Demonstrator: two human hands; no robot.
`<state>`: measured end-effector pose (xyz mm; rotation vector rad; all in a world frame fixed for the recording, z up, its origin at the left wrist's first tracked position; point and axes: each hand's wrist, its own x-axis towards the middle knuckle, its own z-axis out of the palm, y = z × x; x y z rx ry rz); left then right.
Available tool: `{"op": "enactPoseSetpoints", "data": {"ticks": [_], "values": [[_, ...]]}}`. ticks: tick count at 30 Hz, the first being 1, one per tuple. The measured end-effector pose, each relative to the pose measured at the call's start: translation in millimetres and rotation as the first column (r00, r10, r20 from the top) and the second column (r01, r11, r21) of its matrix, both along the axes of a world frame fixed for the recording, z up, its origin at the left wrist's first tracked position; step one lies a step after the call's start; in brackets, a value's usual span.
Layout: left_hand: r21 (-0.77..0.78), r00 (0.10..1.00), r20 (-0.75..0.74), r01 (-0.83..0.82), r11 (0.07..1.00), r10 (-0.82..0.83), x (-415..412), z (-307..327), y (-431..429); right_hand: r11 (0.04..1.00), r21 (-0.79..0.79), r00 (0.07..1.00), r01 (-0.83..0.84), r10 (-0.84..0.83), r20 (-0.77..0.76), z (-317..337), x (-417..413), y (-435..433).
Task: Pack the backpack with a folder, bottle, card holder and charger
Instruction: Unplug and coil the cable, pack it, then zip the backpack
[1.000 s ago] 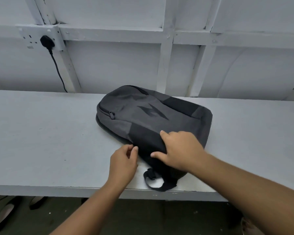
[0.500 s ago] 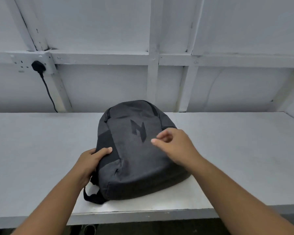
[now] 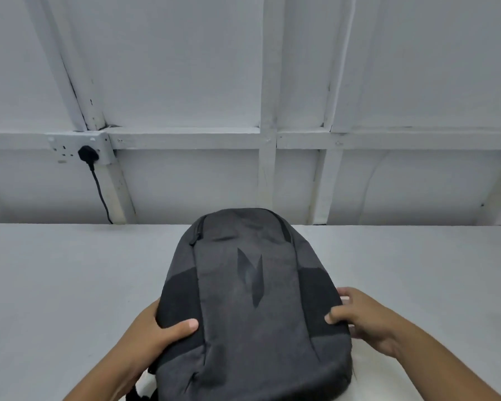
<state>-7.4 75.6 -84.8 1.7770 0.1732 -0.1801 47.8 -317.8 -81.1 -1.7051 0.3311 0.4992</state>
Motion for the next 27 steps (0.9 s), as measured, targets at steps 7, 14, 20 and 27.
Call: {"op": "enactPoseSetpoints", "data": {"ticks": [7,14,20,27], "values": [[0.094,0.979,0.203,0.004,0.996,-0.023,5.4,12.0,-29.5,0.998,0.066,0.973,-0.012,-0.003,0.230,18.8,-17.2,-36.2],[0.087,0.934,0.354,0.010,0.996,-0.041,97.0,33.5,-72.1,0.985,0.074,0.870,0.158,-0.175,0.462,23.2,52.7,-72.6],[0.160,0.915,0.394,0.025,0.987,-0.087,203.3,28.1,-107.2,0.978,0.060,0.830,0.199,-0.201,0.521,4.5,146.5,-94.0],[0.274,0.898,0.438,-0.099,0.957,-0.033,252.4,15.8,-117.0,0.977,-0.005,0.778,0.215,-0.169,0.605,-3.7,198.0,-80.7]]}}
